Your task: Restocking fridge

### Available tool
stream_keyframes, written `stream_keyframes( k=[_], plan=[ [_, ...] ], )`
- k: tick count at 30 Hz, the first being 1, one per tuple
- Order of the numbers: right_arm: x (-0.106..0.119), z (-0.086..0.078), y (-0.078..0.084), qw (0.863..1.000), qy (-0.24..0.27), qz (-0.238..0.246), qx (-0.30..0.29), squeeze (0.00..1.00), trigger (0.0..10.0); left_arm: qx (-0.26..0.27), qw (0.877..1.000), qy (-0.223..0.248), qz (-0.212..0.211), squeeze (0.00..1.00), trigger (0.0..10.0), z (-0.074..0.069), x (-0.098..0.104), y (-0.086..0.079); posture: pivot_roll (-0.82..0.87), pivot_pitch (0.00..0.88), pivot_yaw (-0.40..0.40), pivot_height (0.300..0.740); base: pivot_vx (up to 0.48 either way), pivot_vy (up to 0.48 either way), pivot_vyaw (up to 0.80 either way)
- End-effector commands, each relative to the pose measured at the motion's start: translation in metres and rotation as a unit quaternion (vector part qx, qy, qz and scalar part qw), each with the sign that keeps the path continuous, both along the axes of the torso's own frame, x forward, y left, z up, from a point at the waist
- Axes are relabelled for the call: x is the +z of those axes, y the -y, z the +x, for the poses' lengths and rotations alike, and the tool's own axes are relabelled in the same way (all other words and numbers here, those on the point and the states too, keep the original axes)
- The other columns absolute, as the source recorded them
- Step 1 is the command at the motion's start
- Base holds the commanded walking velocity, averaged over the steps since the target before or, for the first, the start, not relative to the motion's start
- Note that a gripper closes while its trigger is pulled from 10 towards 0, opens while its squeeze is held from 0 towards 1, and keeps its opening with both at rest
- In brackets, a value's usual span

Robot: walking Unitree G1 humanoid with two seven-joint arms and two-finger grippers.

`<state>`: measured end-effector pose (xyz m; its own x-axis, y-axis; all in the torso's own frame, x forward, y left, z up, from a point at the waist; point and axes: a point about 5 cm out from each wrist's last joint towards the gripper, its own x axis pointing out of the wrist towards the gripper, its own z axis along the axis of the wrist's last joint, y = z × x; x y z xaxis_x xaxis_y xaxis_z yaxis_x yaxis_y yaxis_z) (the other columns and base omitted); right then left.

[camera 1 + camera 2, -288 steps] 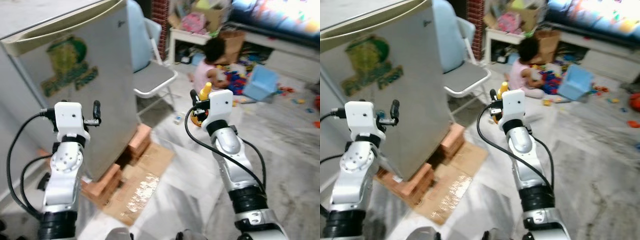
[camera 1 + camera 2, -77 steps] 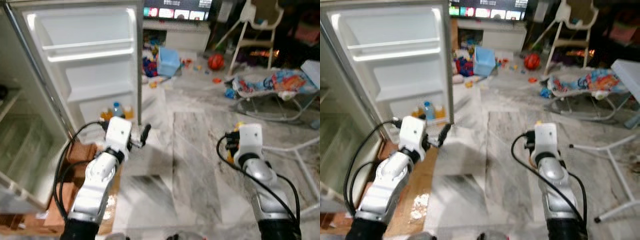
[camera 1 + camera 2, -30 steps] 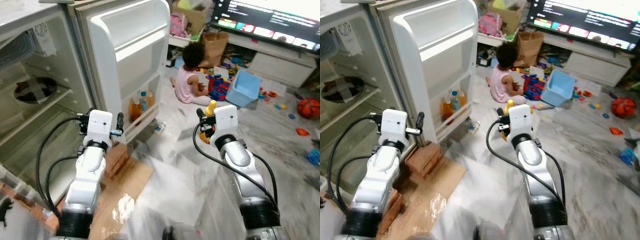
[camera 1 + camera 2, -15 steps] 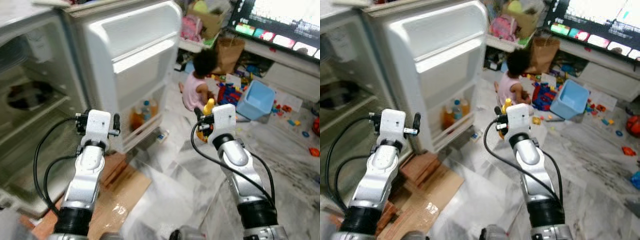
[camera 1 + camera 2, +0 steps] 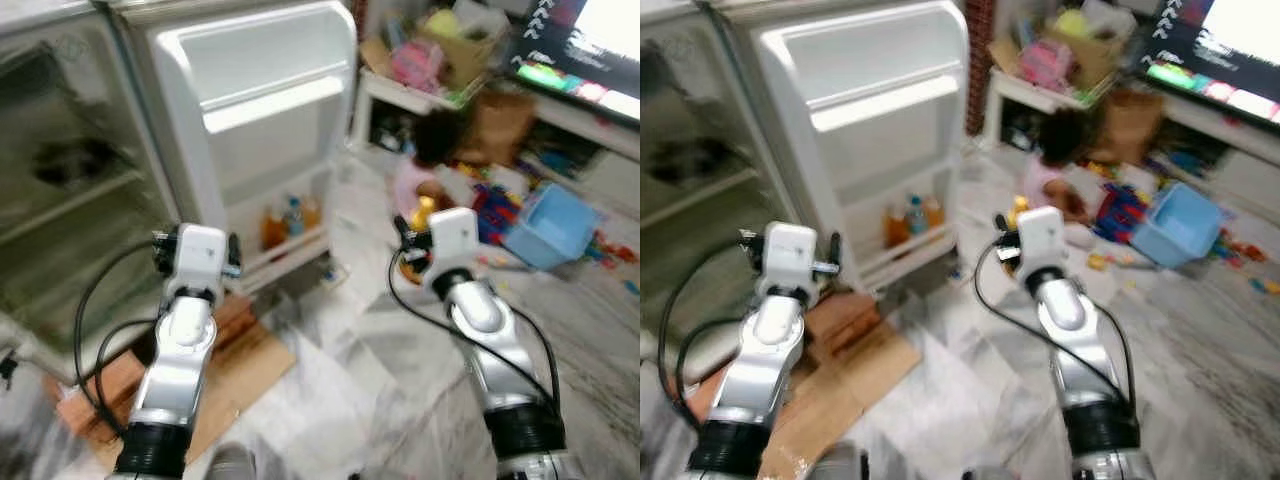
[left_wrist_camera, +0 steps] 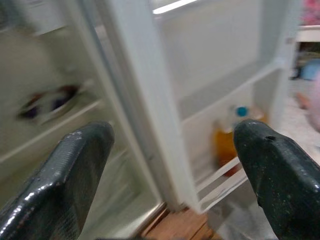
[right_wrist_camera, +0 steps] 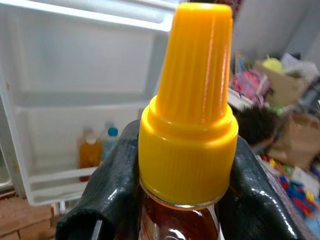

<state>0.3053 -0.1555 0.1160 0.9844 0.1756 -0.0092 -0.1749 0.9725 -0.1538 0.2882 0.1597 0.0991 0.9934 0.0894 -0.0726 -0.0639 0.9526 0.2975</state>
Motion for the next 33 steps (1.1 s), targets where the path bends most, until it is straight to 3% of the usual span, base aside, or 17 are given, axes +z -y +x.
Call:
stream_keyframes(
  k=[1, 5, 10, 18, 27, 33],
  plan=[
    [0.016, 0.007, -0.004, 0.999, 0.037, 0.011, 0.004, 0.0, 10.0, 0.021, 1.0, 0.007, 0.016, 0.0, 10.0, 0.0, 0.008, -0.011, 0.1, 0.0, -0.048, 0.74, 0.0, -0.465, 0.8],
    [0.02, 0.012, -0.005, 0.999, 0.045, 0.021, -0.005, 0.0, 10.0, 0.038, 0.999, 0.006, 0.031, 0.0, 10.0, -0.005, 0.015, -0.024, 0.14, 0.0, -0.041, 0.74, 0.0, -0.116, 0.72],
    [0.022, 0.014, -0.011, 0.998, 0.047, 0.031, -0.007, 0.0, 10.0, 0.056, 0.998, -0.002, 0.034, 0.0, 10.0, -0.013, 0.016, -0.038, 0.14, 0.0, -0.045, 0.74, 0.0, 0.0, 0.0],
    [0.027, 0.017, -0.017, 0.997, 0.061, 0.037, 0.009, 0.0, 10.0, 0.026, 1.0, 0.001, -0.011, 0.0, 10.0, -0.014, 0.009, -0.017, 0.11, 0.0, -0.054, 0.74, 0.31, 0.0, 0.5],
    [0.031, 0.021, -0.012, 0.997, 0.071, 0.023, 0.018, 0.0, 10.0, 0.035, 0.999, -0.016, -0.014, 0.0, 10.0, -0.018, 0.005, -0.019, 0.11, 0.0, -0.063, 0.74, 0.48, 0.0, 0.0],
    [0.033, 0.019, -0.021, 0.996, 0.08, 0.02, 0.045, 0.0, 10.0, 0.038, 0.999, -0.014, -0.023, 0.0, 10.0, -0.017, 0.006, -0.017, 0.1, 0.0, -0.063, 0.74, 0.48, 0.0, 0.19]
  ],
)
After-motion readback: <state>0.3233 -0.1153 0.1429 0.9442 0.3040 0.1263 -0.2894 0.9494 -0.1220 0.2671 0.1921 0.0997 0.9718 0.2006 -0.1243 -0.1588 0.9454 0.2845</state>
